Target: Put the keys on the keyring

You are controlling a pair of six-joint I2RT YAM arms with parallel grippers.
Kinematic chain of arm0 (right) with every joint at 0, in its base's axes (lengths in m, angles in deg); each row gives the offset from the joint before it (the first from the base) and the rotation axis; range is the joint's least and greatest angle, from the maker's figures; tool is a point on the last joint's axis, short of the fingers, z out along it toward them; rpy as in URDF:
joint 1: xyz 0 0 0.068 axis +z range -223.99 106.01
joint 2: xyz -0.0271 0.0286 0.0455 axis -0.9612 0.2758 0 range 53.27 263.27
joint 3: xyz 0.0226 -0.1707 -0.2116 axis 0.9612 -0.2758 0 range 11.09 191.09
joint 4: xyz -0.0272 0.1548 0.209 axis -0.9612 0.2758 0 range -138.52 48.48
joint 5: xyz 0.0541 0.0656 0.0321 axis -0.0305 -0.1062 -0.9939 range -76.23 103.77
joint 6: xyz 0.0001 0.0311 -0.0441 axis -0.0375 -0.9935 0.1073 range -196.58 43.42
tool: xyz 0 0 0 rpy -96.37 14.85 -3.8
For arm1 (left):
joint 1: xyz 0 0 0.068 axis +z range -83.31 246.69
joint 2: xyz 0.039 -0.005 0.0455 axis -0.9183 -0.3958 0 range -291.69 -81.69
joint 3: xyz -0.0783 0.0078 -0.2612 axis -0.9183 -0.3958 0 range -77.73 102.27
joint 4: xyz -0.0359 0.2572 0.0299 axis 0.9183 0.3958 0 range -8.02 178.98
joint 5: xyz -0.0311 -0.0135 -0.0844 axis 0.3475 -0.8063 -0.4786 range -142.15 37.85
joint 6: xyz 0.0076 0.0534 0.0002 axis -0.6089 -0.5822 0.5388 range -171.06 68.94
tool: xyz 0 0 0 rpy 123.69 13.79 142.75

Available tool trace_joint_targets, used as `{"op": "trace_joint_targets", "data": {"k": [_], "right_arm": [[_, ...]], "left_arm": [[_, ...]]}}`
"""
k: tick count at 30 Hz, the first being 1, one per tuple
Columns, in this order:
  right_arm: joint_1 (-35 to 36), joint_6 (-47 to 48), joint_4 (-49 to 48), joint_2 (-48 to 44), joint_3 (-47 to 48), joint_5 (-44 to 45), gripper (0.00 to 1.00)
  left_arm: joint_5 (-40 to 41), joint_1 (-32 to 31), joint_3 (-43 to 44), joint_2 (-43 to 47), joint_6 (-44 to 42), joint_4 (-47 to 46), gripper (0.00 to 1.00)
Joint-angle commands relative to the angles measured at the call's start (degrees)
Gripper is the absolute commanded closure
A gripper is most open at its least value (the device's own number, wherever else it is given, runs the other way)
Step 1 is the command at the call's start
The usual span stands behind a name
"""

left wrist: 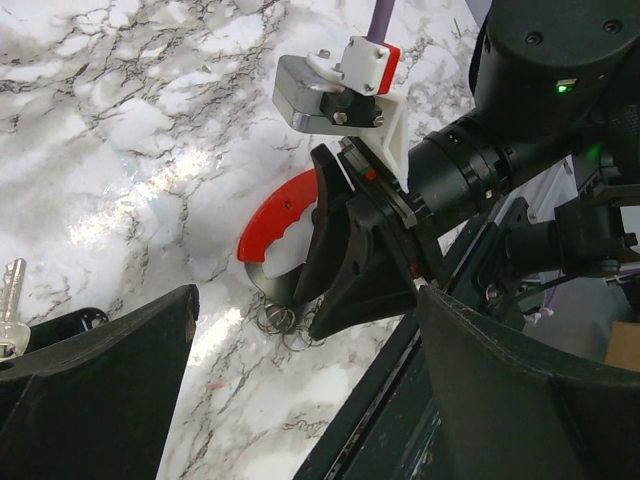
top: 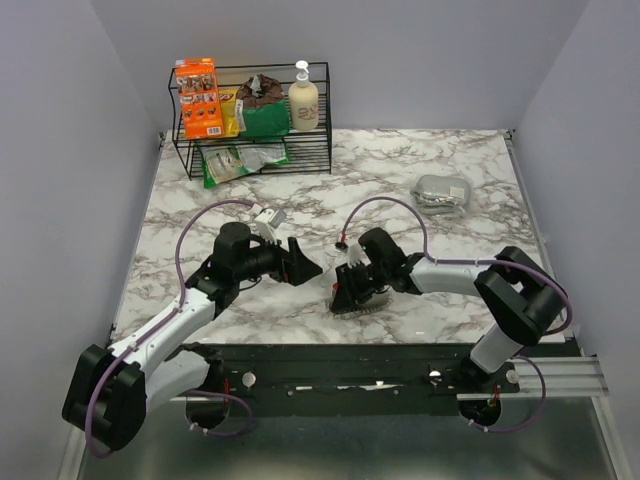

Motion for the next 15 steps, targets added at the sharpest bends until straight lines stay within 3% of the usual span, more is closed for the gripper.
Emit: {"op": "trace_joint_targets", "data": {"k": [1, 15], "right_arm": [[0.5, -1.6, 1.4, 1.6, 1.5, 1.8, 0.57], [1.0, -2.6, 0.9, 4.5, 3.7, 2.3, 0.66]], "left_arm": [[-0.8, 0.4, -0.2, 2.0, -0.3, -0.5, 0.01], [-0.5, 0.4, -0.4, 1.4, -0.4, -1.0, 0.01]]}}
